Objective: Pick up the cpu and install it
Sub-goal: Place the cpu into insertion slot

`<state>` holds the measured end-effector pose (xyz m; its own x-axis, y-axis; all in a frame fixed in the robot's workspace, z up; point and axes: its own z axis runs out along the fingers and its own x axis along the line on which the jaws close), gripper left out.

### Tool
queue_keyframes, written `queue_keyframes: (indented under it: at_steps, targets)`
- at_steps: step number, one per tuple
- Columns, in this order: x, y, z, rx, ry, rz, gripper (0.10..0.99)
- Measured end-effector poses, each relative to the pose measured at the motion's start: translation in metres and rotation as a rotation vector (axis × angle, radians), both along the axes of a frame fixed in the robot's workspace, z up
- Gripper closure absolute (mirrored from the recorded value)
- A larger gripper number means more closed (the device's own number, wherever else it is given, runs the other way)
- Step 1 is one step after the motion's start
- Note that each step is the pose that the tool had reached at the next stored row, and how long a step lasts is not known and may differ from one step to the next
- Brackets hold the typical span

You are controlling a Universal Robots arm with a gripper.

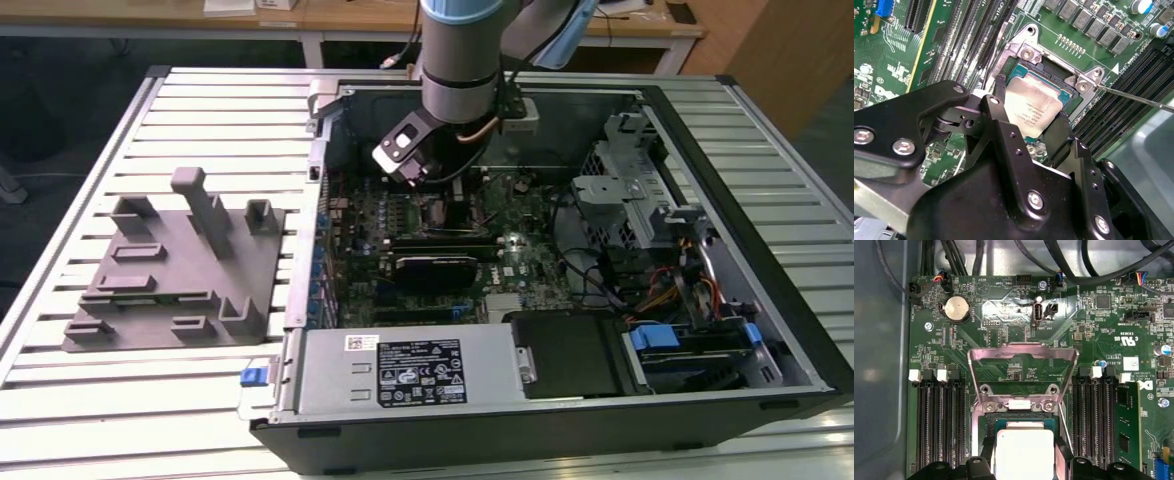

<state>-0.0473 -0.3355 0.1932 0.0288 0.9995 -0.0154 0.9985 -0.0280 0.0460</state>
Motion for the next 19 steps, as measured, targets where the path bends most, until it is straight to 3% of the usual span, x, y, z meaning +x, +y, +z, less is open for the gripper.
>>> queue_keyframes:
  at_steps: [19]
  targets:
    - [0.0,0.0008,-0.0032,0.001,0.0,0.007,0.541]
